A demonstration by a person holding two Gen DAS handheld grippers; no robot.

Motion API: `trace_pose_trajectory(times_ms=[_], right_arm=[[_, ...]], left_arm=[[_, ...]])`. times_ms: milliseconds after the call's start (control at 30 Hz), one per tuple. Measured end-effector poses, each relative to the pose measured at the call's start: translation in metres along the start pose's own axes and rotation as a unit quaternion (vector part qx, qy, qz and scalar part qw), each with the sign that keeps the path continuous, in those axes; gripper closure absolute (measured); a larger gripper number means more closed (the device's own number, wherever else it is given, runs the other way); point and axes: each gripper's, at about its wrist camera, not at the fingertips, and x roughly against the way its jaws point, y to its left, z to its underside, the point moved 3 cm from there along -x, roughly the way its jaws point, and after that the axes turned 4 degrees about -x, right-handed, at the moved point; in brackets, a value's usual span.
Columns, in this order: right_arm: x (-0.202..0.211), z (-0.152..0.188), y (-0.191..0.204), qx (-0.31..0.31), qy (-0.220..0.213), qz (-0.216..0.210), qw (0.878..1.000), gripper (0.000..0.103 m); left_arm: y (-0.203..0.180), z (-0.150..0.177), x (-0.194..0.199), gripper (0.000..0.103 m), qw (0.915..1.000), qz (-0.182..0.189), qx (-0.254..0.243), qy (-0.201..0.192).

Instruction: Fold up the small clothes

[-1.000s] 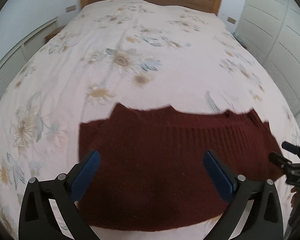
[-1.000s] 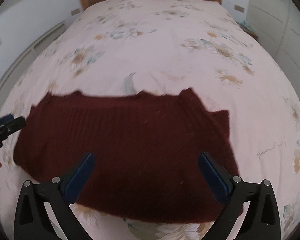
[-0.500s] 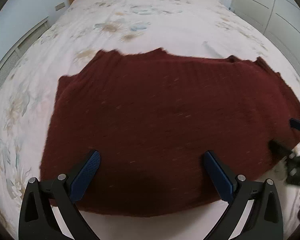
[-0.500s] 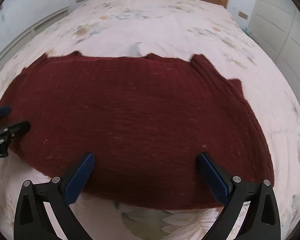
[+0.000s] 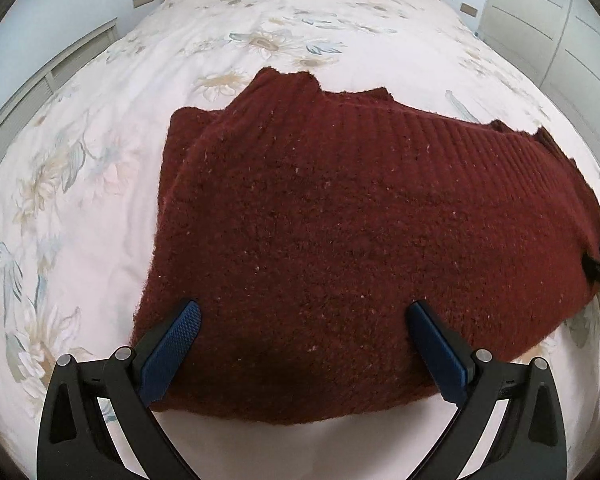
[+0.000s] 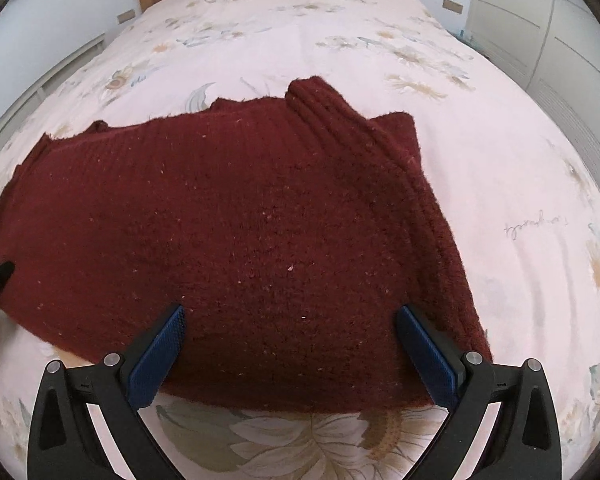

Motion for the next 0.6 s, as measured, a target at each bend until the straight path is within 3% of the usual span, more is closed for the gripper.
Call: trace_pose_trajectory(times_ms=[400,600], right_arm=[[0.009,-0.003,0.009,0.004,0.006,0.01,1.0,0.0],[0.04,-0.003,0.019,0.025,-0.015,0.011,1.0,0.0]], left_arm=[[-0.004,0.001,0.002,0.001,1.0,-0.004,-0.005,0.001],[0.008,-0.008,0.022,0.001,0.9993,0.032,0.018,0.005]])
